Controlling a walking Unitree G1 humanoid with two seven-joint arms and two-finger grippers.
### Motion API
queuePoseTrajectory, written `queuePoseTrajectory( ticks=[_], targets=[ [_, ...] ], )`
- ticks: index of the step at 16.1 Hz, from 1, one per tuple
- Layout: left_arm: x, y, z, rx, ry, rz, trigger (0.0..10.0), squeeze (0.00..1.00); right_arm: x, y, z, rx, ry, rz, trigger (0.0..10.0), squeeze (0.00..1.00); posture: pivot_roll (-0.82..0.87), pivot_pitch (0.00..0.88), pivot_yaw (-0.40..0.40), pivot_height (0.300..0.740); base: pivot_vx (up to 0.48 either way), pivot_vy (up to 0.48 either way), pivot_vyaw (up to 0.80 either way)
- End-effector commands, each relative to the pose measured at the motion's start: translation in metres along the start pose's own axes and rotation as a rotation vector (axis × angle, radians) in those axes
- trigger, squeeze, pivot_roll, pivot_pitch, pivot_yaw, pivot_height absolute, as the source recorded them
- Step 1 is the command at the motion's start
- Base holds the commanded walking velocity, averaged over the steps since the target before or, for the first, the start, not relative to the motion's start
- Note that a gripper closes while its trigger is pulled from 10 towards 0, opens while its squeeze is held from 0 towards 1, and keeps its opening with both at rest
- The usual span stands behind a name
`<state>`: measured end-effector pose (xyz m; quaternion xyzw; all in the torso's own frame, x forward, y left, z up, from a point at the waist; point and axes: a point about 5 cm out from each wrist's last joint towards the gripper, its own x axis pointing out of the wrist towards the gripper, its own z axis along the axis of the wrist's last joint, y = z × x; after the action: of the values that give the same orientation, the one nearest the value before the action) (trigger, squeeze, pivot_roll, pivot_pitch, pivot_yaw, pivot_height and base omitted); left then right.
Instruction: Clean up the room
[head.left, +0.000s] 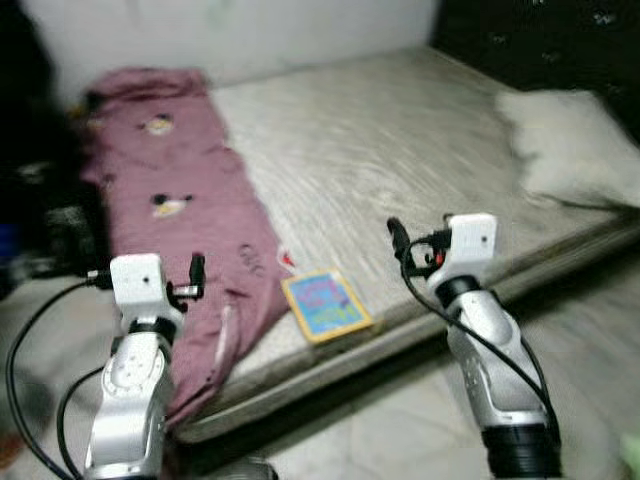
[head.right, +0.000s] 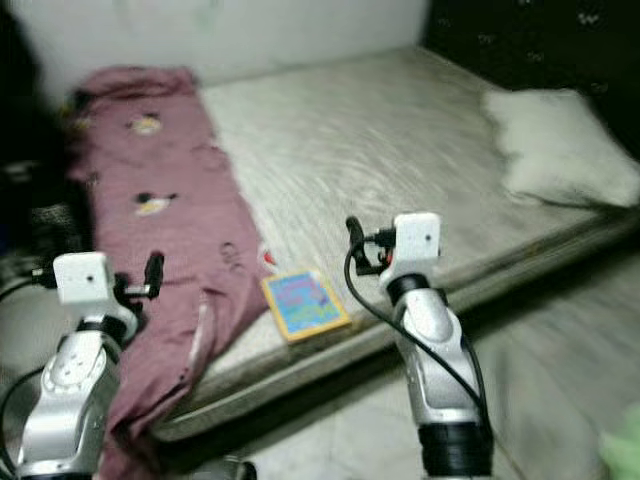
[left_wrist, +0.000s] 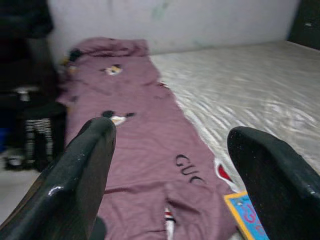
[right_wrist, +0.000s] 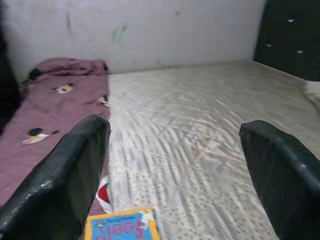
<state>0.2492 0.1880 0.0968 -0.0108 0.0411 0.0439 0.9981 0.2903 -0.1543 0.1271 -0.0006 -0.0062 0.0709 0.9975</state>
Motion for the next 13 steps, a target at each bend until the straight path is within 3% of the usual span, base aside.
queuePoseTrajectory(
  ticks=[1, 7, 13],
  targets=[
    [0.0008, -0.0033, 0.0025, 0.008, -0.011, -0.017, 10.0, 0.00, 0.0003, -0.0036, -0.0001, 0.001, -0.001, -0.012, 10.0, 0.00, -0.12, 0.000, -0.007, 0.740, 0.000, 0.000, 0.80],
    [0.0008, -0.0026, 0.0026, 0.007, -0.012, -0.012, 10.0, 0.00, 0.0016, -0.0038, 0.0003, 0.009, -0.003, -0.015, 10.0, 0.00, -0.12, 0.000, -0.009, 0.740, 0.000, 0.000, 0.80],
    [0.0010, -0.0040, 0.0043, 0.004, -0.028, -0.032, 10.0, 0.00, 0.0020, -0.0043, 0.0003, 0.015, -0.007, -0.024, 10.0, 0.00, -0.12, 0.000, -0.004, 0.740, 0.000, 0.000, 0.00]
  ],
)
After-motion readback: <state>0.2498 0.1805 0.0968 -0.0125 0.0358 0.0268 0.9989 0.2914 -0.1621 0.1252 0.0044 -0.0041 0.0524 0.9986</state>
